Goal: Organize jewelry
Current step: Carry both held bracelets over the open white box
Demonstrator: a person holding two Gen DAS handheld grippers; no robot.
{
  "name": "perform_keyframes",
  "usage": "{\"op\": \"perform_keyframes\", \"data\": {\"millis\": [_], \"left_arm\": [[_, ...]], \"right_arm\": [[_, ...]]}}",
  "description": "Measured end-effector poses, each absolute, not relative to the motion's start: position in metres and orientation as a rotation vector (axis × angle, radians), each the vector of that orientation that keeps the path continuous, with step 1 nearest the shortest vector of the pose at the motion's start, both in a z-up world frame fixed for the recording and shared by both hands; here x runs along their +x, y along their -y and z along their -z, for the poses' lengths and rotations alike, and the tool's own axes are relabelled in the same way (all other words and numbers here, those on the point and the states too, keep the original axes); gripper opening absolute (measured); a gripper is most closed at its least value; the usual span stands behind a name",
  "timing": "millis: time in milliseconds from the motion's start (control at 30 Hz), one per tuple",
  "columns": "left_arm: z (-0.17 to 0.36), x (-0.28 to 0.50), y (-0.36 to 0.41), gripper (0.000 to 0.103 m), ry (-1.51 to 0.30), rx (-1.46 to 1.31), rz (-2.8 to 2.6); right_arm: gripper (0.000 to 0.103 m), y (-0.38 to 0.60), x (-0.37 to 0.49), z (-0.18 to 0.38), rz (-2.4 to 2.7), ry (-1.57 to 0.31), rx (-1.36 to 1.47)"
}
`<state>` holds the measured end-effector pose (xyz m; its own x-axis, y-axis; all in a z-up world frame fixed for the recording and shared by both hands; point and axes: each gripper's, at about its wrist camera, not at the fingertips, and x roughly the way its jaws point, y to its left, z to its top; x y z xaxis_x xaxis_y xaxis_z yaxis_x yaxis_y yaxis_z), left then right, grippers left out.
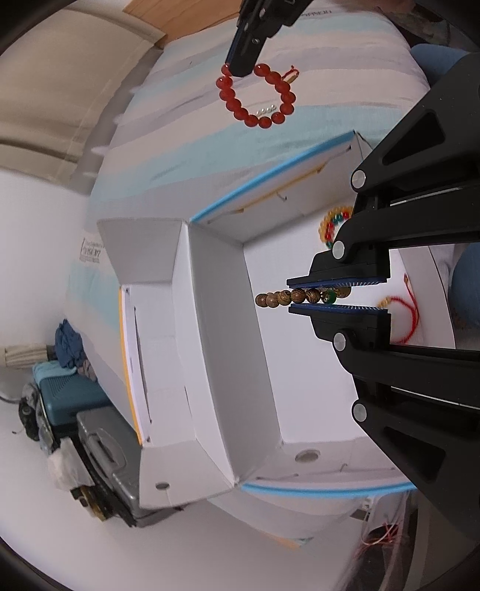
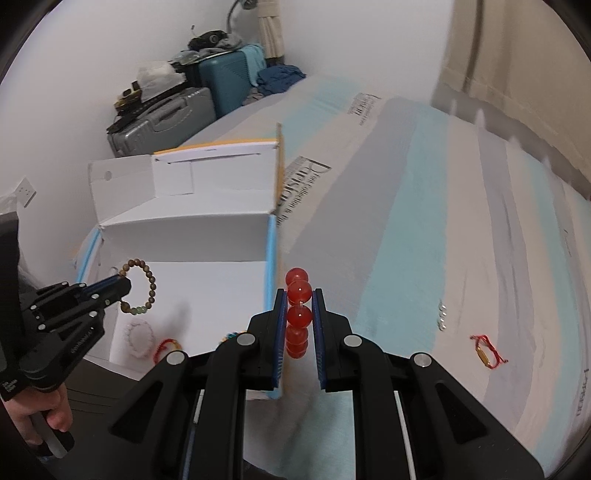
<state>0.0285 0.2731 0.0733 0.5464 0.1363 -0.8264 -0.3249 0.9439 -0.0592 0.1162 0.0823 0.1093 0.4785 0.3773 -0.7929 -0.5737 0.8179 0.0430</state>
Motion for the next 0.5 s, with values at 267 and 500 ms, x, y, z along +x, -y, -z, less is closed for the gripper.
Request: {"op": "perform_keyframes", "data": {"millis": [267, 500], "left_arm": [[-0.067, 0.012, -0.299, 0.007, -0.962, -0.232, -0.316], [-0.057, 0.0, -0.318, 0.007, -0.975, -0.253, -0.343]], "right_arm": [[0.012, -0.12, 0.101, -0.114, -0.642, -0.887, -0.268], [0.012, -0.147, 0.088, -0.104, -0.681, -0.896, -0.291]]}}
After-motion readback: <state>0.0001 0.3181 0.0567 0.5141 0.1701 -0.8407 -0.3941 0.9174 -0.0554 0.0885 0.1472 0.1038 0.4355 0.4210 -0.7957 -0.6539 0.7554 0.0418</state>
